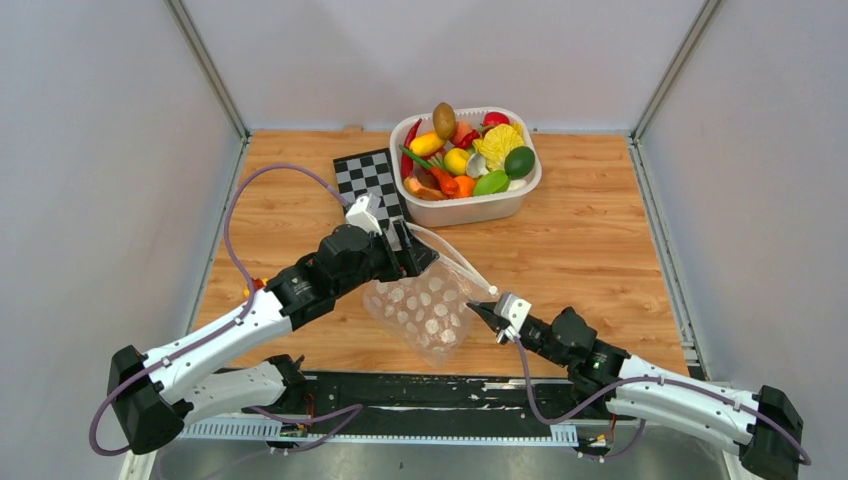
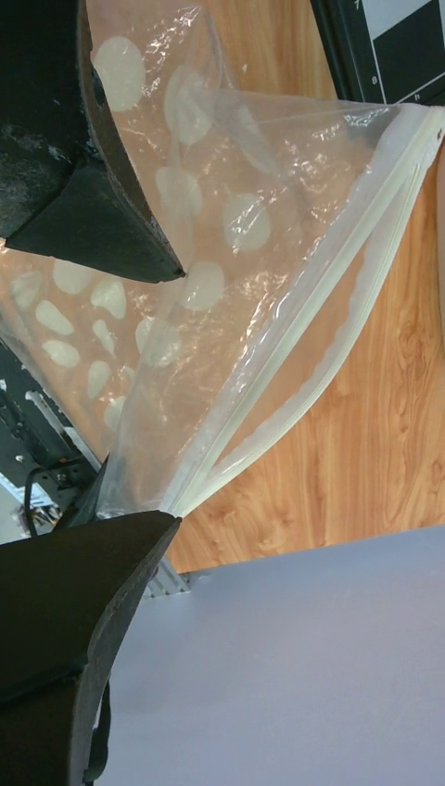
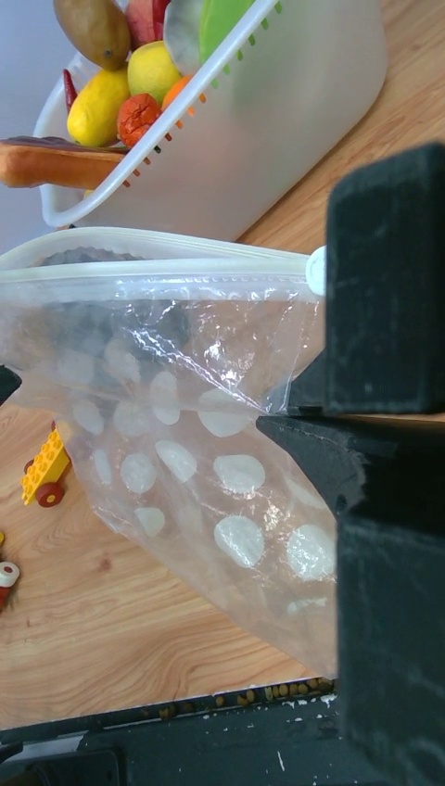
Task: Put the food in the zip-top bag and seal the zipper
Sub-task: Unzip the zipper food storage bag at the center of the board.
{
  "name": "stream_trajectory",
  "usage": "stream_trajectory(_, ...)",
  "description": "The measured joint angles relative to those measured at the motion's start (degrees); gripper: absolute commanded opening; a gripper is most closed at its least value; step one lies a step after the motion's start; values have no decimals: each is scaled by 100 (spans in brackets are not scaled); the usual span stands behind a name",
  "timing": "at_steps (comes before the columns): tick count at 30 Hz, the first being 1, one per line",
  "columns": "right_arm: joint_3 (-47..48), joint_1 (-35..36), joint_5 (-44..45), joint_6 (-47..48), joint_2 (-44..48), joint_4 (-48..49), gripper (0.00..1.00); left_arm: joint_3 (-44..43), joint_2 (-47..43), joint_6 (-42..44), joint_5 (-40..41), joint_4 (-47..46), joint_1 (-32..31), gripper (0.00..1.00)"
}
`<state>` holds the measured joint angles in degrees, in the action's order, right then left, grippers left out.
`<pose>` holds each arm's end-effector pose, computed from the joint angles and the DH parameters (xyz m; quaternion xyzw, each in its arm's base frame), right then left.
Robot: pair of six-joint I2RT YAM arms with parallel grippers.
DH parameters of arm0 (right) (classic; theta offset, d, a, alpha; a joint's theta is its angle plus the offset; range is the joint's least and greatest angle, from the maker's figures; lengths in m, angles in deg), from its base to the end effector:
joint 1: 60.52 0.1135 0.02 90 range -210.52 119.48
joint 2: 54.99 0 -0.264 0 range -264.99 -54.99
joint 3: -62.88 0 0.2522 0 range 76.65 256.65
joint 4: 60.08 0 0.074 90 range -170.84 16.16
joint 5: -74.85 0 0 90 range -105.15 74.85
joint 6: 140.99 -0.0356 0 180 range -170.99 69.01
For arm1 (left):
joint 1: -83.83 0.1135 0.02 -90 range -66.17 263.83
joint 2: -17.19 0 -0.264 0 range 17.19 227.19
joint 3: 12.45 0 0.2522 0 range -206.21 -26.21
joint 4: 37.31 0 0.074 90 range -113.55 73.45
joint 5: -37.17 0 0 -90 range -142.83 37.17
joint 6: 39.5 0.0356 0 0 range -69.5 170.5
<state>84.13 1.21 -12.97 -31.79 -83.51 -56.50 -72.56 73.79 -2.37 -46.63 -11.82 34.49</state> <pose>0.0711 0.1293 0.2006 -0.4635 0.5634 0.2351 0.6423 0.1514 -0.1703 0.3084 -0.0557 0.8264 -0.4065 0.3856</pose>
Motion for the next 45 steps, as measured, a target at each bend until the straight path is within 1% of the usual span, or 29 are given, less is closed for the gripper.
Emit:
stream_trajectory(10,-7,557,249,592,-74,101,0,0,59,-107,256,107,-4,100)
stream_trajectory(16,-7,927,492,1012,-214,142,0,-11,186,-109,299,164,-4,97)
stream_trajectory(23,-7,1325,828,1373,-647,221,0,-35,332,-85,302,308,-4,83)
stream_trajectory(27,-7,1519,1088,1565,-861,269,0,-83,330,-39,343,385,-4,78)
stream_trajectory(35,-7,1670,1325,1773,-896,452,0,-107,339,70,378,402,-4,80)
stream_trajectory(42,-2,1816,1478,1910,-1023,457,0,-107,529,76,354,398,-4,80)
stream_trajectory(45,15,1884,1552,1976,-1119,452,0,-109,623,76,332,398,-4,78)
